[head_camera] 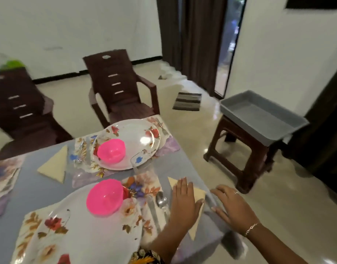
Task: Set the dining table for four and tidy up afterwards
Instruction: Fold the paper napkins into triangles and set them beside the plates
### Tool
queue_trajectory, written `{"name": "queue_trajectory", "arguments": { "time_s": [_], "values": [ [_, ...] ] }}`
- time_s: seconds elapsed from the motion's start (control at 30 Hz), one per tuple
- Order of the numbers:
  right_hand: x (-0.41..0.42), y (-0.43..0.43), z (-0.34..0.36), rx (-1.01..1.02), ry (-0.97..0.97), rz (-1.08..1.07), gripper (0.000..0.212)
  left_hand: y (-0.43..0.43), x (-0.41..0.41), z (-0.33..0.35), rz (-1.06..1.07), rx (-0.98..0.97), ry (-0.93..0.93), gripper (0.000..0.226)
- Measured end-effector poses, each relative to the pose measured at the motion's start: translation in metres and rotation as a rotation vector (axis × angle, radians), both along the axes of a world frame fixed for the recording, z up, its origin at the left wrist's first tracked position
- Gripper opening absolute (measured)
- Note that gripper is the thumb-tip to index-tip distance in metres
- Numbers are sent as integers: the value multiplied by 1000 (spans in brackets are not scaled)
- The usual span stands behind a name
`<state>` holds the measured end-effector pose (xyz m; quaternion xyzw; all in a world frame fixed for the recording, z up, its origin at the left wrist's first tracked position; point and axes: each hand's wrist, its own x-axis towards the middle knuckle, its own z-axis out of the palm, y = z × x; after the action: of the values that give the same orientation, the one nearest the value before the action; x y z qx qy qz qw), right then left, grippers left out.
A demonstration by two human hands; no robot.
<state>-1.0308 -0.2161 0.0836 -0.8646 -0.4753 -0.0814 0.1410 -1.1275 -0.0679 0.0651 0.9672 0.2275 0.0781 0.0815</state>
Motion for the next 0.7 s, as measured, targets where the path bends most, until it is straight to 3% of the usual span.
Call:
{"name": "queue_trajectory", "arguments": {
  "time_s": [0.07,0.23,0.4,0.57,0.7],
  "values": [
    [24,-7,5,-5,-42,113,46,-15,10,8,123,-29,19,76],
    [86,-25,6,31,-41,310,46,-47,33,32,284,-49,-9,59],
    [157,-29,8,36,-84,369,51,-55,89,44,399,-137,14,57],
    [234,-6,-4,17,-135,428,43,-44,163,35,452,-194,38,61],
    [298,35,-5,4,-121,497,52,-11,227,21,519,-197,51,65]
  ]
}}
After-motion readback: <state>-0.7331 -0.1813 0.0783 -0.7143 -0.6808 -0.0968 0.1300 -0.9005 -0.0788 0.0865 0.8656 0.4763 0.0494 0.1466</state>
